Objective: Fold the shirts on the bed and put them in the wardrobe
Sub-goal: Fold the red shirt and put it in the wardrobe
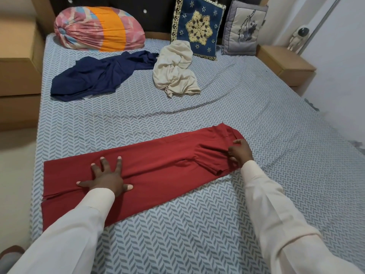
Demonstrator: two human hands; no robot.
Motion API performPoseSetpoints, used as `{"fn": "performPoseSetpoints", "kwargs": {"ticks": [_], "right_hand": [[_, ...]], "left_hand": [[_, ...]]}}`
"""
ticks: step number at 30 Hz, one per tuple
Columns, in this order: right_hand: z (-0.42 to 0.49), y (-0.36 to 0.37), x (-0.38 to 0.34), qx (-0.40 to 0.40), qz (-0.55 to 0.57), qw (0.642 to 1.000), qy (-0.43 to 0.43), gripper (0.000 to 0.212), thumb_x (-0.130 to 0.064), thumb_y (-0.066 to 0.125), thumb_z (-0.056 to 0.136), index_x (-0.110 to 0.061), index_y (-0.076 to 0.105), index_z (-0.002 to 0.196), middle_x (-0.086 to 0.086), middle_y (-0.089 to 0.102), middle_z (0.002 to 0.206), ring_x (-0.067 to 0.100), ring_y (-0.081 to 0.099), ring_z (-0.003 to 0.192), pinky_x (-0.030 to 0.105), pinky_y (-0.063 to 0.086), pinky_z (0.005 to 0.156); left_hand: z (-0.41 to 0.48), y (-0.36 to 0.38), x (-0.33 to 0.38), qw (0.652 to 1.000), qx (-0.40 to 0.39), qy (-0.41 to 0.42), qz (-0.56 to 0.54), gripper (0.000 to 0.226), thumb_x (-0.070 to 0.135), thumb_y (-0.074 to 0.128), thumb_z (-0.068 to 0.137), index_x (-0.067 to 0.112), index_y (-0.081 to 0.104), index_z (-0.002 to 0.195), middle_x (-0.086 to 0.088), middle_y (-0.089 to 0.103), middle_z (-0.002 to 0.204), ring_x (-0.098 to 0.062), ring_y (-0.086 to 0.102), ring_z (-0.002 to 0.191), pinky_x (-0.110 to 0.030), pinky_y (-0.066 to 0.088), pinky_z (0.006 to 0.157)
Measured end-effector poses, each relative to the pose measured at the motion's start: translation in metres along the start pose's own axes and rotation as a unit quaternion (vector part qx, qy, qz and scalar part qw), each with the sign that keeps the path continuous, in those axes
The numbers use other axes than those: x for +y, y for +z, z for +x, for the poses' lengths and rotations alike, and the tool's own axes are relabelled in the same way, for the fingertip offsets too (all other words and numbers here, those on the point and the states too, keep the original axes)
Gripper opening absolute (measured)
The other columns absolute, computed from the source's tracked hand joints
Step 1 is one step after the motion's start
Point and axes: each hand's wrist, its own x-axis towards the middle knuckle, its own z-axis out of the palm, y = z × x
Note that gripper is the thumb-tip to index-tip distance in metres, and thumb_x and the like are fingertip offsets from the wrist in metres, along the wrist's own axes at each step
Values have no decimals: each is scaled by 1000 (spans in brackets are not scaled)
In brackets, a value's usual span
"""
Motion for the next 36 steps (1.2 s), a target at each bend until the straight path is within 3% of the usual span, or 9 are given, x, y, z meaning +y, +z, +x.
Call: {"fn": "performPoseSetpoints", "kwargs": {"ticks": [2,6,9,13,20,24,28,32,36], "right_hand": [[-1,-2,5,21,-126,991,-25,41,-16,62,67,-25,56,107,9,67,95,29,66,80,39,57,76],[-16,2,1,115,-231,956,-139,48,-15,57,77,-12,57,125,20,59,120,38,55,113,39,42,98],[-29,29,-7,40,-306,919,-246,58,-19,50,76,-12,53,133,22,50,132,40,45,124,40,31,110],[-46,61,-8,-109,-456,873,-135,51,-20,56,88,-11,46,137,22,34,142,48,37,126,40,30,111],[-70,67,-2,-62,-504,850,-137,49,-25,45,96,-10,40,142,16,32,147,41,30,133,46,33,108],[-86,72,-2,-18,-482,848,-219,68,-39,53,90,-12,34,149,19,34,150,38,28,139,46,25,115],[-116,113,-20,-67,-456,825,-326,81,-33,37,70,-20,39,149,16,46,144,34,36,137,47,24,117],[-162,171,-21,-115,-466,788,-386,60,-28,39,75,-24,58,132,14,59,122,34,49,120,48,31,109],[-214,228,-13,-133,-424,768,-460,54,-28,35,68,-17,68,108,14,63,100,36,57,100,46,42,95]], "left_hand": [[0,1,-1,1000,1,0,-3,109,67,61,80,44,-22,147,-7,-25,158,-37,-18,146,-80,17,100],[1,3,0,1000,7,3,-7,108,67,60,81,44,-23,147,-7,-27,158,-37,-20,145,-80,16,101],[0,4,0,1000,3,-1,-7,108,67,58,82,43,-24,147,-7,-29,157,-37,-21,145,-81,14,101],[-3,10,-5,1000,28,9,4,99,72,47,85,41,-23,148,-7,-26,159,-36,-20,146,-79,14,102],[-23,46,-37,981,180,53,49,79,76,2,86,37,-9,153,-8,-2,164,-35,-3,149,-69,2,110],[-34,50,-67,973,221,42,43,77,75,14,88,36,10,155,-12,18,161,-39,13,147,-66,0,110],[-40,49,-108,978,207,-1,28,73,70,26,92,34,16,154,-16,20,160,-40,14,147,-59,6,113],[-56,49,-130,978,202,-15,-55,67,46,51,95,22,29,153,-23,27,154,-40,29,138,-48,29,113],[-79,51,-136,959,217,-52,-174,72,25,64,86,6,32,148,-22,47,132,-40,46,116,-43,41,98]]}}
